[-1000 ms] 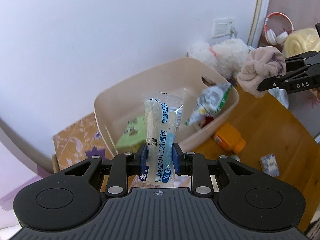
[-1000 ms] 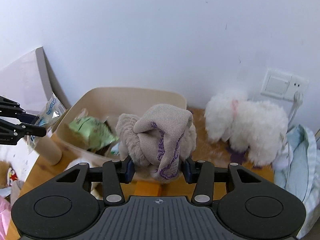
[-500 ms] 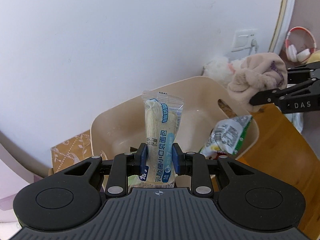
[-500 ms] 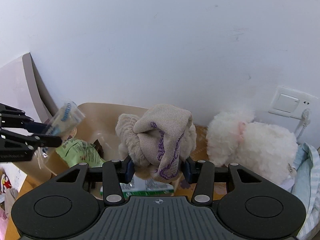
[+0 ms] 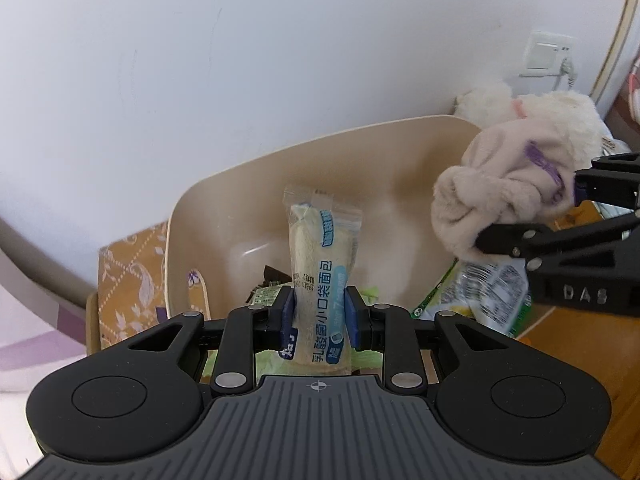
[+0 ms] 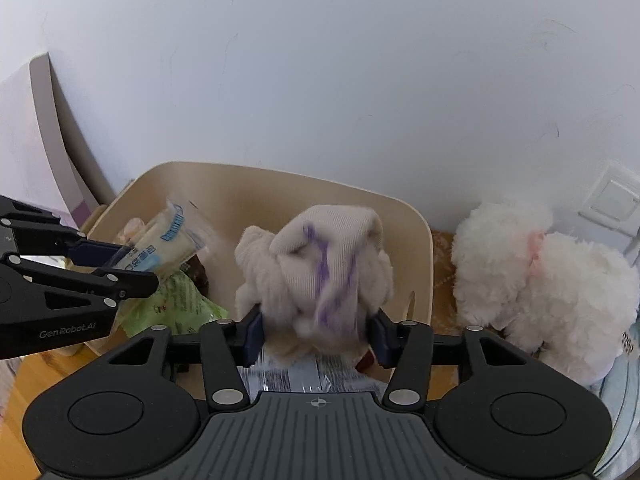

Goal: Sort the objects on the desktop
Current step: 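Open left tool to drop the bread packet while right tool releases the socks into the basket, then move left tool to the white plush with orange ribbon while right tool approaches the orange box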

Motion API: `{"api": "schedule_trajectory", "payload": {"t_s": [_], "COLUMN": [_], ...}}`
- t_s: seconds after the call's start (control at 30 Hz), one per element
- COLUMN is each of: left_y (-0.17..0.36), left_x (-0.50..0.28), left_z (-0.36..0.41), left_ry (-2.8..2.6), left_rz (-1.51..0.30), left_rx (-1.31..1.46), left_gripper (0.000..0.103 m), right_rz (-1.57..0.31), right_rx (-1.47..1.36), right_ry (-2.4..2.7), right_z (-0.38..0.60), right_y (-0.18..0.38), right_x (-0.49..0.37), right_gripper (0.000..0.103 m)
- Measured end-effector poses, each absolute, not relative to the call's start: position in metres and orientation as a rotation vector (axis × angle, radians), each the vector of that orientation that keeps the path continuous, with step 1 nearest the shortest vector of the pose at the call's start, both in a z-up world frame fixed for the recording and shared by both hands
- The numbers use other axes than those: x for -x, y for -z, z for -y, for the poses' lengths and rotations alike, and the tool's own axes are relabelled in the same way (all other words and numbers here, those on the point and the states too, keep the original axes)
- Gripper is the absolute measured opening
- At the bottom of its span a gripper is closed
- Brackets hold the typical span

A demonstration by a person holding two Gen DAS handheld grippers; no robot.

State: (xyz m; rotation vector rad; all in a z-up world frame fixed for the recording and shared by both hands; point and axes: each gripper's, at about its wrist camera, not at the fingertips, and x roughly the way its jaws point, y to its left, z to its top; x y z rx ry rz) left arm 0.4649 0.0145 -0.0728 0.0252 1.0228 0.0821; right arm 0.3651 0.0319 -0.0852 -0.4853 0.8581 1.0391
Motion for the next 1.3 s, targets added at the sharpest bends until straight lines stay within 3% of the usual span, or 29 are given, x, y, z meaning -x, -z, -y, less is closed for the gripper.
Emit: {"api": "schedule_trajectory", "payload": {"t_s": [0.1,0.17,0.23,0.3,0.5,0.97,1.3], "left_y": [0.076,0.075,0.073,0.068,0.059,0.045,0.078], "left_x": [-0.466,-0.465,-0.464,-0.460,-0.449,-0.392,-0.363], "left_z": [-0.013,-0.012,-0.011,-0.010,-0.014,-0.026,-0.006], "left_ry": [-0.101,-0.112,-0.115,-0.140,-0.156,-0.134,-0.094], "left_rz": [-1.023,-1.014,-1.004,-0.974,-0.965,-0.915,-1.013], "left_rx": [0.000,0.014,0.013,-0.002,0.015,0.021,0.010], "left_gripper": [0.027,0.034,0.064,0.073,0.073,0.074,0.074], "right_rz": [-0.846,-0.837,-0.818,-0.800,-0.778,-0.822,-0.891], "right_rx": [0.495,0.503,0.512,0.515,0.451,0.391,0.461], "right_ry": [-1.034,-1.030,-1.025,-1.028,-1.044,-1.064,-1.024], "right_z": [-0.033,-0.033,-0.031,-0.026,0.003,0.074,0.080], "right_y": [0.086,0.085,0.084,0.083,0.078,0.091,0.125], "right_x": [-0.363,-0.361,-0.358,-0.355,-0.348,-0.337,-0.321], "right_gripper": [0.064,0.069,0.080,0.086,0.103,0.103,0.103]}}
